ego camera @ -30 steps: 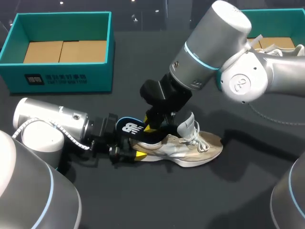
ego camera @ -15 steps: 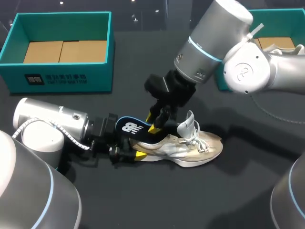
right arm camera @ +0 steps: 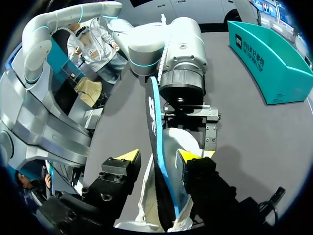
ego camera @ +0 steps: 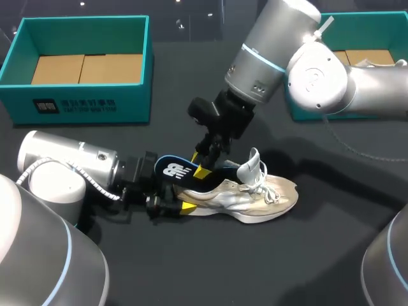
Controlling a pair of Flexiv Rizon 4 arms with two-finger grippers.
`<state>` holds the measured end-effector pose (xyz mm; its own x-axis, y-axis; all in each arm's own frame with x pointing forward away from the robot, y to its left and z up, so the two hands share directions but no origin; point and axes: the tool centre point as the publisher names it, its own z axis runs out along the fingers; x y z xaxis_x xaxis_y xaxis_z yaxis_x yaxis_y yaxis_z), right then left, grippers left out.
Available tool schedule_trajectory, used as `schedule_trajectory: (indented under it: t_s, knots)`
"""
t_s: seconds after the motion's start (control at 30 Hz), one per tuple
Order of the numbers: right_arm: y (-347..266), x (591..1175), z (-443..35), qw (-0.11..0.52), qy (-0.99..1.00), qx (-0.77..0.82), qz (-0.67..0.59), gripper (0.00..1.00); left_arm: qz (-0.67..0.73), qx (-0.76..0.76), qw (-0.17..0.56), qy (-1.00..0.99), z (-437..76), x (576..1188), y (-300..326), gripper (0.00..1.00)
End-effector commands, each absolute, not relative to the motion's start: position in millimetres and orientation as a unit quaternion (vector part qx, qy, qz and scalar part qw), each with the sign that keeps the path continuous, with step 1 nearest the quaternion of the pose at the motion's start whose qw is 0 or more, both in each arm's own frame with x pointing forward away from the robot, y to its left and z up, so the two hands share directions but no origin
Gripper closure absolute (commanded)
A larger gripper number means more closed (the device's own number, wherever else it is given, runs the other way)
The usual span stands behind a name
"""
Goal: Take the shoe out of the shoebox, open the shoe tongue, remove and reinsert the insole, then place the shoe into the shoebox
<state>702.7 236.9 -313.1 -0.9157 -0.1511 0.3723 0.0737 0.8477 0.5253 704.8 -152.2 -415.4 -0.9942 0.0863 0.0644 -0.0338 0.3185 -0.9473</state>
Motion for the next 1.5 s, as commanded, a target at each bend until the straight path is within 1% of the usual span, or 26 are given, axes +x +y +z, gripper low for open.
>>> schedule_trajectory:
  t_s: [0.03, 0.33, 0.4, 0.47, 0.57, 0.6, 0.63, 0.8, 0.9, 1.0, 1.03, 1.07, 1.5]
  knots:
    - [242.1, 702.7, -321.3, 0.212, -0.937, 0.016, -0.279, 0.54, 0.583, -0.016, 0.051, -0.810, -417.3, 703.7, -149.6, 1.00]
    - [246.8, 699.7, -325.4, 0.219, -0.932, 0.014, -0.287, 0.61, 0.583, -0.016, 0.051, -0.810, -417.3, 703.7, -149.6, 1.00]
    - [248.5, 698.5, -326.2, 0.220, -0.931, 0.016, -0.290, 0.64, 0.583, -0.016, 0.051, -0.810, -417.3, 703.7, -149.6, 1.00]
    - [250.6, 697.0, -326.6, 0.220, -0.930, 0.017, -0.292, 0.69, 0.583, -0.016, 0.051, -0.810, -417.3, 703.7, -149.6, 1.00]
    - [253.6, 694.2, -325.6, 0.218, -0.930, 0.019, -0.297, 0.80, 0.583, -0.016, 0.051, -0.810, -417.3, 703.7, -149.6, 1.00]
    - [254.0, 693.6, -325.3, 0.217, -0.930, 0.019, -0.298, 0.81, 0.583, -0.016, 0.051, -0.810, -417.3, 703.7, -149.6, 1.00]
    - [254.8, 692.7, -324.6, 0.216, -0.930, 0.019, -0.298, 1.00, 0.583, -0.016, 0.051, -0.810, -417.3, 703.7, -149.6, 1.00]
    - [257.0, 687.2, -318.4, 0.204, -0.931, 0.022, -0.301, 1.00, 0.583, -0.016, 0.051, -0.810, -417.3, 703.7, -149.6, 1.00]
    - [256.8, 682.5, -307.6, 0.186, -0.934, 0.025, -0.305, 1.00, 0.583, -0.016, 0.051, -0.810, -417.3, 703.7, -149.6, 1.00]
    - [259.1, 678.6, -285.9, 0.153, -0.937, 0.040, -0.313, 1.00, 0.583, -0.016, 0.051, -0.810, -417.3, 703.7, -149.6, 1.00]
    - [261.8, 676.9, -276.5, 0.132, -0.939, 0.052, -0.314, 1.00, 0.583, -0.016, 0.051, -0.810, -417.3, 703.7, -149.6, 1.00]
    - [269.5, 672.0, -258.3, 0.087, -0.952, 0.084, -0.280, 1.00, 0.583, -0.016, 0.051, -0.810, -417.3, 703.7, -149.6, 1.00]
    - [269.5, 672.0, -258.3, 0.087, -0.952, 0.084, -0.280, 1.00, 0.583, -0.016, 0.051, -0.810, -417.3, 703.7, -149.6, 1.00]
